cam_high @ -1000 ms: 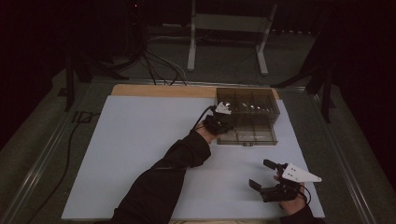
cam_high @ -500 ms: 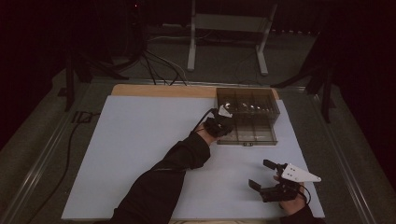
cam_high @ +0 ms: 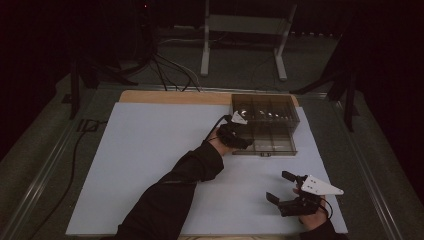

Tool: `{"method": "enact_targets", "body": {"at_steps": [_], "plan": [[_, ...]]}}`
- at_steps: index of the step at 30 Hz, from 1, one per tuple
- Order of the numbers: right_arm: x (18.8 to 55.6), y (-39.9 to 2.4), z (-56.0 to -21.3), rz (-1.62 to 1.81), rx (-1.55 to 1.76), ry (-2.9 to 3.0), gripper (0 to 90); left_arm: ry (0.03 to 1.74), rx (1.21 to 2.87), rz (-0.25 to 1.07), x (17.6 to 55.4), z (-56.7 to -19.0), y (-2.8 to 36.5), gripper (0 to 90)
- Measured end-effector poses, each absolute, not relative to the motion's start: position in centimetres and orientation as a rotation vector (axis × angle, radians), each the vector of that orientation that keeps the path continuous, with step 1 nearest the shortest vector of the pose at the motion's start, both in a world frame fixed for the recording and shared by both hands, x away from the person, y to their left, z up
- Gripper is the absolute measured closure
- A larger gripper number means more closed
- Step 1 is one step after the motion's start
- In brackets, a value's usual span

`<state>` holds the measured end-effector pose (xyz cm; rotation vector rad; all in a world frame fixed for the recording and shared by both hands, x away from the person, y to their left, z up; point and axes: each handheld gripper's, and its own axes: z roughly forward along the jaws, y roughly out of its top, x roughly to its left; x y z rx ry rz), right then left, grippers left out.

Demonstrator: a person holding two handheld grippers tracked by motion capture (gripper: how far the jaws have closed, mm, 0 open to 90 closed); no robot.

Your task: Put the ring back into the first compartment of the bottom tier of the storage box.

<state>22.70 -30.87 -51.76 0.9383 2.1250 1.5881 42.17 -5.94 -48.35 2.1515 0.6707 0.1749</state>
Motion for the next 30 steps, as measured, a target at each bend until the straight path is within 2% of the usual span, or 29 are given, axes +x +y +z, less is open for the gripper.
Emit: {"method": "enact_targets", "body": {"at_steps": [13,17,30], "plan": [[22.8,-30.8,-51.8,1.582,0.940,2.130,1.1,0.599,2.143,0.090,41.4,-47.2,-5.1,13.9],[22.8,-30.8,-51.9,1.580,0.948,2.131,1.1,0.579,2.162,0.085,41.1,-47.5,-5.1,2.9],[22.9,-30.8,-51.9,1.580,0.948,2.132,1.1,0.465,2.158,0.003,40.8,-47.3,-5.0,1.1]]}}
